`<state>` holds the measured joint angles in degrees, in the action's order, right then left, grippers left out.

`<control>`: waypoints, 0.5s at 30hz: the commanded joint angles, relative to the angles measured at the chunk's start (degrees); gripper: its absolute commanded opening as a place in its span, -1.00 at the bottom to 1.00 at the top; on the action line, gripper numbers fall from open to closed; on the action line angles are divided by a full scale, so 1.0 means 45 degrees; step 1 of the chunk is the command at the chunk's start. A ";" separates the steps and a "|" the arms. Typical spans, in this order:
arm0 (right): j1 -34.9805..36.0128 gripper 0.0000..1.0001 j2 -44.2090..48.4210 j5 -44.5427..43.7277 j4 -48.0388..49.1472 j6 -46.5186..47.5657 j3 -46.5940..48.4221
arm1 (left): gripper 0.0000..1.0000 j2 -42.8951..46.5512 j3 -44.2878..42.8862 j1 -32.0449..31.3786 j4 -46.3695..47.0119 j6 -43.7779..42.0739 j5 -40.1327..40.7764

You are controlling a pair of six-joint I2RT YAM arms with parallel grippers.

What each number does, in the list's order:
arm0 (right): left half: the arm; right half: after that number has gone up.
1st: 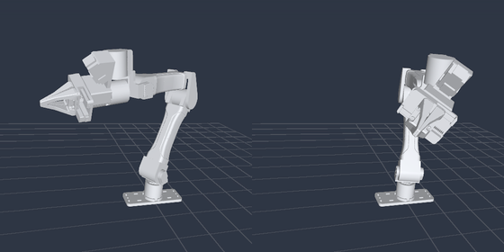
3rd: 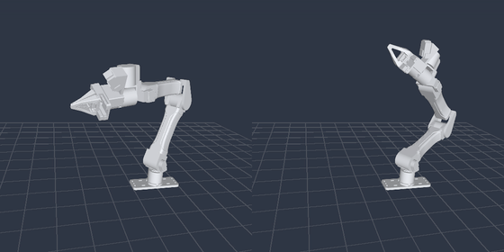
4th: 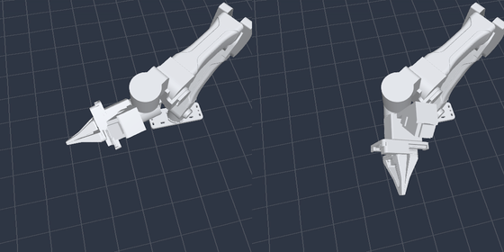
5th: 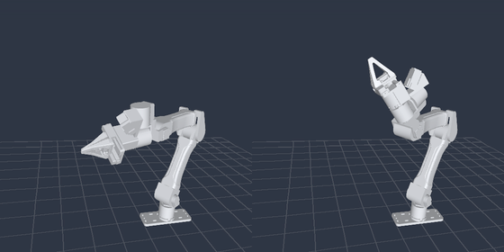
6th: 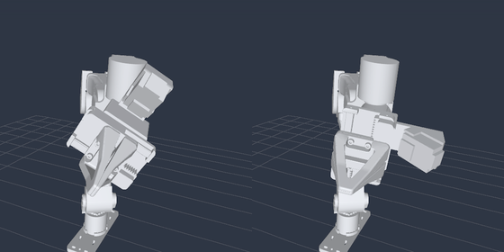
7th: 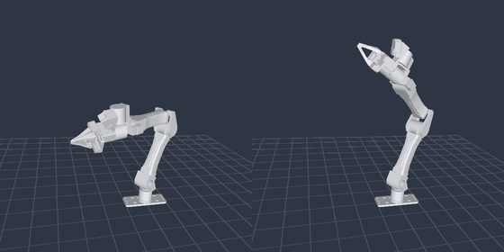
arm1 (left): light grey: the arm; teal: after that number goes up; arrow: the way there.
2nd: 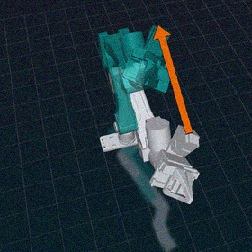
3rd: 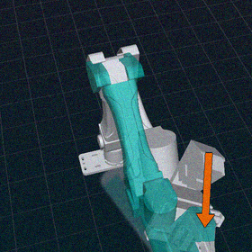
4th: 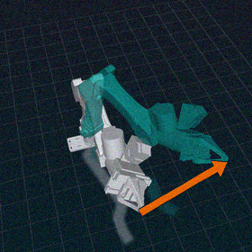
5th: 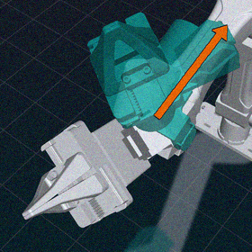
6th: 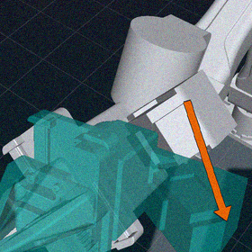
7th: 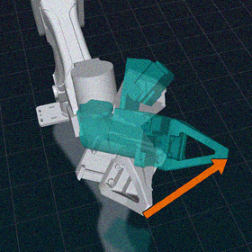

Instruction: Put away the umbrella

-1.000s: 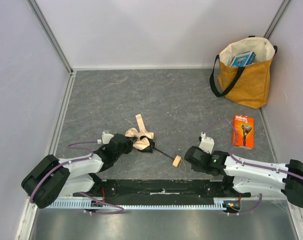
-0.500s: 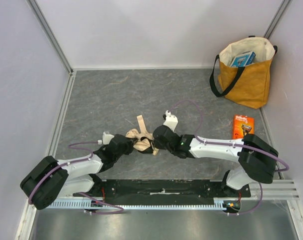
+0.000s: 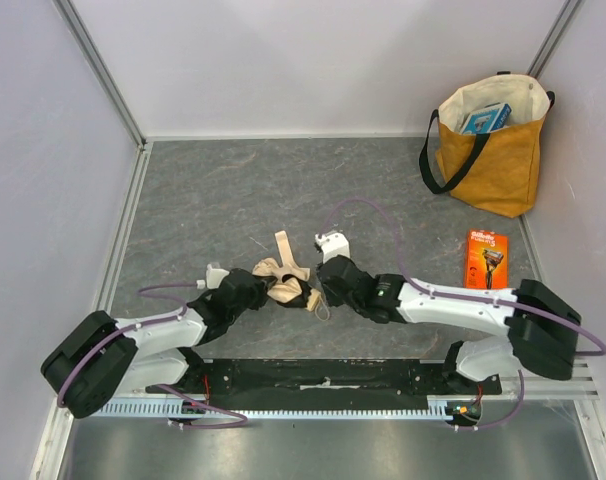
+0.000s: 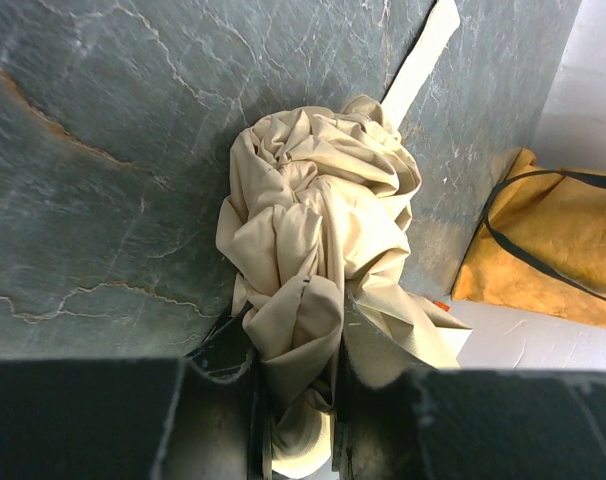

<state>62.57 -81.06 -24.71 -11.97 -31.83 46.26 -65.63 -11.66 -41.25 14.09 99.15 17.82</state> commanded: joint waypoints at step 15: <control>-0.1344 0.95 -0.3156 0.8122 0.1979 1.0725 0.3916 | -0.96 -0.0729 0.0228 -0.0129 -0.2876 -0.0198 -0.0601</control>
<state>58.06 -88.95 0.30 -0.95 7.73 56.95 -67.16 -12.95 -41.28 13.69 99.18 16.75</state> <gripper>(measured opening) 0.971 0.243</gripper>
